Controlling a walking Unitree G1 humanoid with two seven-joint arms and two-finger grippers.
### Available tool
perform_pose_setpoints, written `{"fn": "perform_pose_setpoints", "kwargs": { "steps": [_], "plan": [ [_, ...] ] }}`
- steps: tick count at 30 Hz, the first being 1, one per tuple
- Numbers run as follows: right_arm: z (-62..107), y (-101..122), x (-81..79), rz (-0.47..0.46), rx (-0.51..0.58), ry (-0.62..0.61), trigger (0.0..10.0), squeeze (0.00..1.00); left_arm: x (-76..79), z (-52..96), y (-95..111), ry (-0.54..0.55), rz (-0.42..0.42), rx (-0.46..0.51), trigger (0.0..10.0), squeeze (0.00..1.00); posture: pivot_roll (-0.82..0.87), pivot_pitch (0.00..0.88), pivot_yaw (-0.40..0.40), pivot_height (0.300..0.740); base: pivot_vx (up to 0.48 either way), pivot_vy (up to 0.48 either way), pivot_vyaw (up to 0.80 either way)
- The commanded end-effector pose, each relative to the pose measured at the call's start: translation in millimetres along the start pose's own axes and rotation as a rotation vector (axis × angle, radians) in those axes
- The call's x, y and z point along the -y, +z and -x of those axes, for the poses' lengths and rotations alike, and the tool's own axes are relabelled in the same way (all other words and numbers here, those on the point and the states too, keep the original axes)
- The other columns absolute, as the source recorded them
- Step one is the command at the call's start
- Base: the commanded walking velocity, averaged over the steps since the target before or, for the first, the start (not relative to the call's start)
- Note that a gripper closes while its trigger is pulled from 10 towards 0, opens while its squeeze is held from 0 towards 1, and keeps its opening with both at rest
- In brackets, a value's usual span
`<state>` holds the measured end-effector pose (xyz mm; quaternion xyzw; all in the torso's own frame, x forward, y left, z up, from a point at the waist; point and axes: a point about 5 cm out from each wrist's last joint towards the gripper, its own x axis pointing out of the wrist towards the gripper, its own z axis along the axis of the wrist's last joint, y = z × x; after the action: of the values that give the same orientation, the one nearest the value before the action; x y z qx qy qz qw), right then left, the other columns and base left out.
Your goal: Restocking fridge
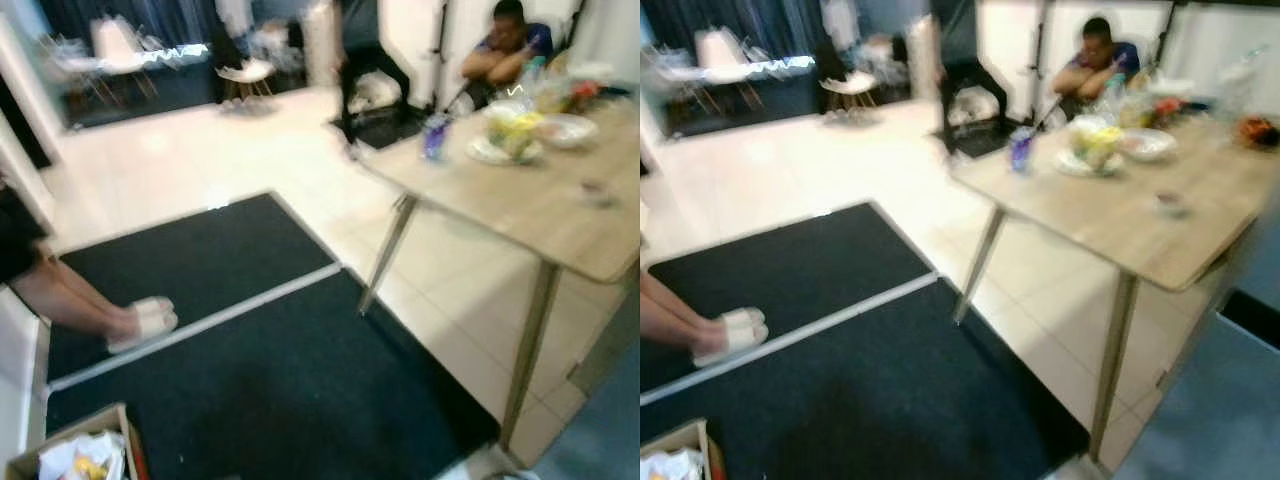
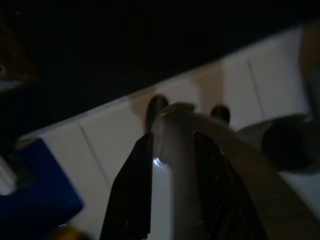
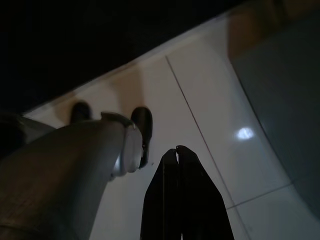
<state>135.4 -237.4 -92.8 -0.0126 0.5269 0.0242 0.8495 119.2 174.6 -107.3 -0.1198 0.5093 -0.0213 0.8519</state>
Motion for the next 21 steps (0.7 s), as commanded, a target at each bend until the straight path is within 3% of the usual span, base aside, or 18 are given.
{"fn": "perform_pose_setpoints", "kwargs": {
  "steps": [1,21],
  "plan": [
    [-1.4,1.3,-4.9,0.006,0.001,0.014,10.0,0.00,-3.1,1.1,-2.2,0.009,-0.008,-0.013,10.0,0.00,-0.07,0.000,0.002,0.740,0.000,0.000,0.79],
    [-1.9,1.0,-7.6,0.017,0.001,0.026,10.0,0.00,-6.4,1.9,-2.6,0.034,-0.034,-0.021,10.0,0.00,-0.08,0.000,0.005,0.740,0.000,0.000,0.79]
  ]
}}
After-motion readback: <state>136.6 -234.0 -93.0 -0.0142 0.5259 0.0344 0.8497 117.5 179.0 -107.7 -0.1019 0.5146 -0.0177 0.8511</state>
